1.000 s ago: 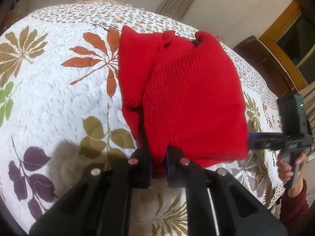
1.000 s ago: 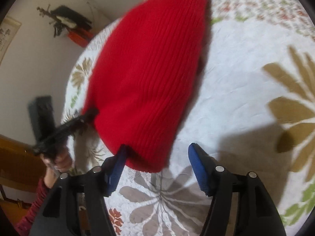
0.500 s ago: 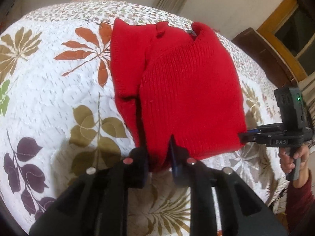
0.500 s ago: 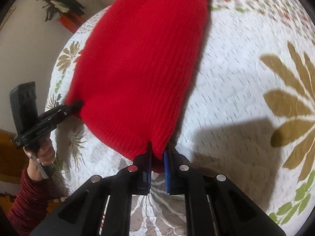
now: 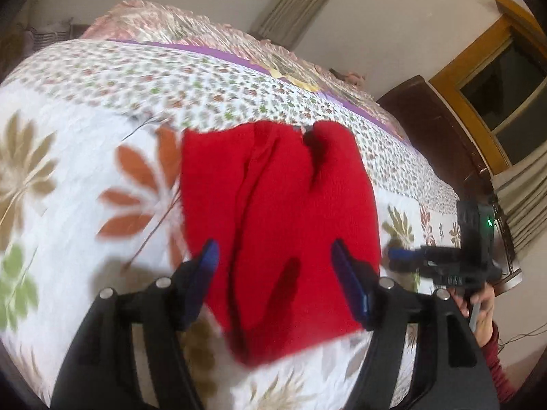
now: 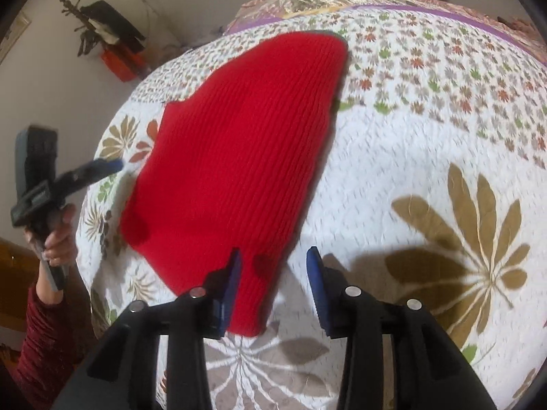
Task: Fold small clothes
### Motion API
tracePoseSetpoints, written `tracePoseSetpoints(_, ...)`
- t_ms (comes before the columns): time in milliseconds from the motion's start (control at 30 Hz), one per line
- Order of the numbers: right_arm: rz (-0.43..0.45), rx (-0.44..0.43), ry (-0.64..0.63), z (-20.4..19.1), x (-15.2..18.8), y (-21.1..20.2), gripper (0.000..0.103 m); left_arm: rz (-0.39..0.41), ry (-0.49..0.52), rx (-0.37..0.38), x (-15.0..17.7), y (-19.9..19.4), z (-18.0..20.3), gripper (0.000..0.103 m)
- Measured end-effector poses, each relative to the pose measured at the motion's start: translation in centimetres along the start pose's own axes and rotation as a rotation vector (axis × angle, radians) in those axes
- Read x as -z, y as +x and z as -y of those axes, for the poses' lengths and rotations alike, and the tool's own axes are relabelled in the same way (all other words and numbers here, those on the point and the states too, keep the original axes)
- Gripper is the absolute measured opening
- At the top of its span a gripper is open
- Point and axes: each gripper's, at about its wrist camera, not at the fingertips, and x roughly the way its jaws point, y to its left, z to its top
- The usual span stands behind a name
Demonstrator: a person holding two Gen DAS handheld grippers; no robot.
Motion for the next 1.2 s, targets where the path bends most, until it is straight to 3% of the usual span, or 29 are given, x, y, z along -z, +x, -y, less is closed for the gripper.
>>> tracePoseSetpoints(133, 0.005, 0.04, -0.009, 0.3, -1.8, 0.0, 0.04, -0.06, 0.032, -0.039, -2.1, 3.8, 0.9, 0.066)
tracePoseSetpoints(333, 0.006, 0.045, 0.01, 1.0, -3.2, 1.1, 0.04, -0.112, 0.015, 0.007, -3.4, 6.6, 1.1, 0.065)
tracePoseSetpoints(367, 0.006, 0.039, 0.013, 1.0, -3.3, 1.4, 0.04, -0.121, 0.0, 0.019, -3.5, 6.9, 0.8, 0.059)
tracePoseSetpoints(467, 0.009, 0.026, 0.023, 1.3, -3.5, 1.9, 0.042, -0.133, -0.032, 0.047, -3.5, 7.4, 0.6, 0.022)
tracePoseSetpoints(500, 0.013, 0.024, 0.025, 1.3, -3.4, 2.0, 0.043, -0.115, -0.027, 0.035, -3.4, 7.2, 0.8, 0.015)
tracePoseSetpoints(567, 0.016, 0.022, 0.027, 1.3, -3.5, 2.2, 0.044, -0.062, -0.007, 0.004, -3.2, 6.4, 1.4, 0.008)
tracePoseSetpoints(633, 0.018, 0.018, 0.029, 1.3, -3.5, 2.2, 0.046, 0.027, 0.0, -0.006, -2.7, 4.5, 1.8, 0.007)
tracePoseSetpoints(667, 0.02, 0.017, 0.03, 1.4, -3.4, 2.2, 0.046, 0.107, 0.01, -0.044, -2.0, 2.8, 2.0, 0.007)
tracePoseSetpoints(767, 0.026, 0.011, 0.031, 1.8, -3.0, 1.8, 0.048, 0.275, 0.071, -0.172, 0.0, -0.6, 2.5, 0.007)
tracePoseSetpoints(800, 0.027, 0.006, 0.028, 1.8, -2.9, 1.8, 0.049, 0.284, 0.076, -0.199, 0.4, -0.8, 2.1, 0.006)
tracePoseSetpoints(833, 0.03, 0.0, 0.022, 1.6, -2.9, 1.8, 0.05, 0.26, 0.065, -0.22, 0.6, -0.4, 1.4, 0.006)
tracePoseSetpoints(900, 0.032, 0.005, 0.017, 1.1, -2.7, 1.9, 0.051, 0.127, -0.007, -0.239, 0.3, 2.1, -1.1, 0.008)
tracePoseSetpoints(967, 0.033, 0.009, 0.014, 0.7, -2.8, 2.1, 0.052, 0.069, -0.045, -0.22, 0.1, 3.4, -2.5, 0.012)
tracePoseSetpoints(1033, 0.035, 0.021, 0.009, 0.4, -2.8, 2.1, 0.052, 0.076, -0.052, -0.201, 0.1, 3.2, -2.8, 0.018)
tracePoseSetpoints(1067, 0.037, 0.024, 0.005, 0.4, -2.7, 2.0, 0.052, 0.099, -0.051, -0.198, 0.3, 2.5, -2.6, 0.024)
tracePoseSetpoints(1167, 0.037, 0.018, 0.013, 0.6, -2.4, 1.6, 0.052, 0.141, -0.013, -0.254, 1.6, 0.6, -1.4, 0.06)
tracePoseSetpoints(1200, 0.037, 0.012, 0.017, 0.7, -2.2, 1.4, 0.053, 0.134, -0.007, -0.258, 2.3, 0.2, -1.2, 0.062)
